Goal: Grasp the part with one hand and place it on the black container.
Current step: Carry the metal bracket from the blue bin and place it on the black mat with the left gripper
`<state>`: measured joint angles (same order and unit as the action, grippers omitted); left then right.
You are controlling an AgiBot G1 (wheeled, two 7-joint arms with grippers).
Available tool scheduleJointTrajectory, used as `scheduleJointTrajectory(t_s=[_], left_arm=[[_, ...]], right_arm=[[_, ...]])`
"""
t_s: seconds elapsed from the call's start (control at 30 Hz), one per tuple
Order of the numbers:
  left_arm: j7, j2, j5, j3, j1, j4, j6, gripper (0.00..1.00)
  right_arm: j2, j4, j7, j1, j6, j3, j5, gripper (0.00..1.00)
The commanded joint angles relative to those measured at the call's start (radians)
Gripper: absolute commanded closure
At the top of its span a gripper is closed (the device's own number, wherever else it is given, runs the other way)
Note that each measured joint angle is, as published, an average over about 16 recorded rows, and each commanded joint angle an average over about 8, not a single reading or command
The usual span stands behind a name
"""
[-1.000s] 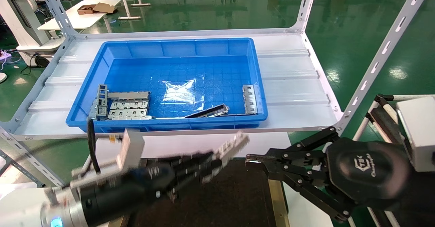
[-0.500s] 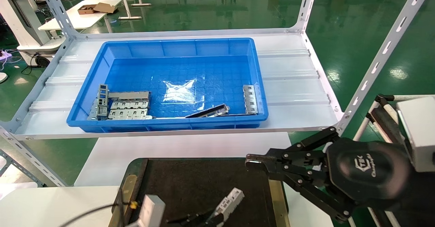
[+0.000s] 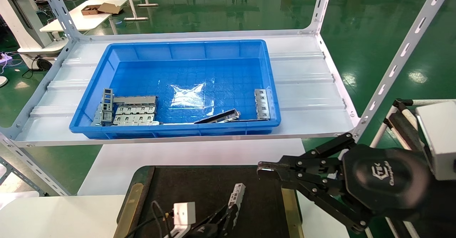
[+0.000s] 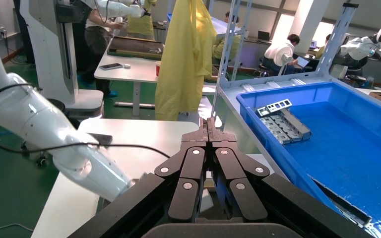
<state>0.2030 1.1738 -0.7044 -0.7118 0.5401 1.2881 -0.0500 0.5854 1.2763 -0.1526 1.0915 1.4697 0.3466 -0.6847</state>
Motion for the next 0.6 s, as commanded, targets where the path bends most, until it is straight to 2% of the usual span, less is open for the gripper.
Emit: scheduleJointTrajectory(t_s=[0.03,0.3,0.6], left_arm=[[0.002,0.036,0.000,-0.004,0.005,-0.010,0.048,1.00],[0.004,0.123,-0.002,0.025,0.023,-0.086,0.095,1.00],[0.008,0.172,-0.010,0.060,0.035,-0.156,0.098,1.00]], right_arm=[[0.000,0.000,0.000,0.000,0.000,0.000,0.000,1.00],[0.000,0.000,0.000,0.000,0.000,0.000,0.000,1.00],[0.000,0.000,0.000,0.000,0.000,0.000,0.000,1.00]])
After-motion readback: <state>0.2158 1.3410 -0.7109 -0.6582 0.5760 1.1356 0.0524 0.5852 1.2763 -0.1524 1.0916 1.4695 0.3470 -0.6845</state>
